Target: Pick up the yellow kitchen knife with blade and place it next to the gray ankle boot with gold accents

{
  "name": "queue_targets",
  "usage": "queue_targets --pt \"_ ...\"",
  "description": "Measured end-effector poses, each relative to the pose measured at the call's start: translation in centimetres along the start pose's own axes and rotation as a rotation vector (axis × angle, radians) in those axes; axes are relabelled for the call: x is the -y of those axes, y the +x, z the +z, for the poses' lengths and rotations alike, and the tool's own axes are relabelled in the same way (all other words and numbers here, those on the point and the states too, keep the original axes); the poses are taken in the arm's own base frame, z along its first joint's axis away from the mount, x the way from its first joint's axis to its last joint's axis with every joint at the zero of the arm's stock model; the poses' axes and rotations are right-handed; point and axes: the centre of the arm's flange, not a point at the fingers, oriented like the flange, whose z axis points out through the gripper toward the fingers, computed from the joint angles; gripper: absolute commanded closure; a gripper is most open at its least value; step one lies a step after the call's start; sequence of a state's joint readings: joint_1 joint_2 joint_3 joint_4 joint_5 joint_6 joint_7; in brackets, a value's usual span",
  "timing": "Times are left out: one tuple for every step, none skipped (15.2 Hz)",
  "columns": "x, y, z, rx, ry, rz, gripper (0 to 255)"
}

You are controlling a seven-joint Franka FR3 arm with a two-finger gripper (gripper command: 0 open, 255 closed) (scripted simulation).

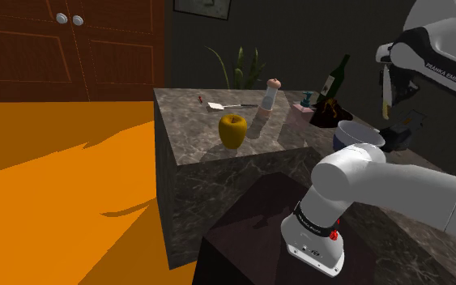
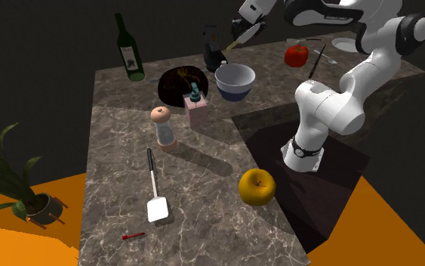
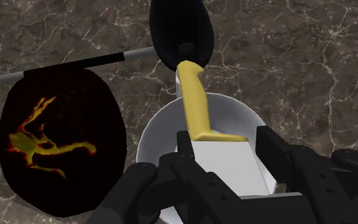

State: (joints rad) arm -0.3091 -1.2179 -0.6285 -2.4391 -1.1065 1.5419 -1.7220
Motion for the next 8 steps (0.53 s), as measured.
queue_targets --pt "0.5 -1.2 0.2 0.0 0.0 0.0 255" --pt "1.2 -2.0 0.8 0.0 0.0 0.0 255" --pt "1.7 -3.1 1.4 0.0 0.0 0.0 255" --pt "2.5 -4.0 1.8 0.0 0.001 -0.001 255" --pt "3.2 -4.9 2.3 0.0 0.0 -0.001 255" --pt "3.8 -6.0 2.9 0.0 0.0 0.0 255" --pt "4.6 -7.2 3.3 0.0 0.0 0.0 255" --pt "5.3 -8.2 3.9 0.0 0.0 0.0 255"
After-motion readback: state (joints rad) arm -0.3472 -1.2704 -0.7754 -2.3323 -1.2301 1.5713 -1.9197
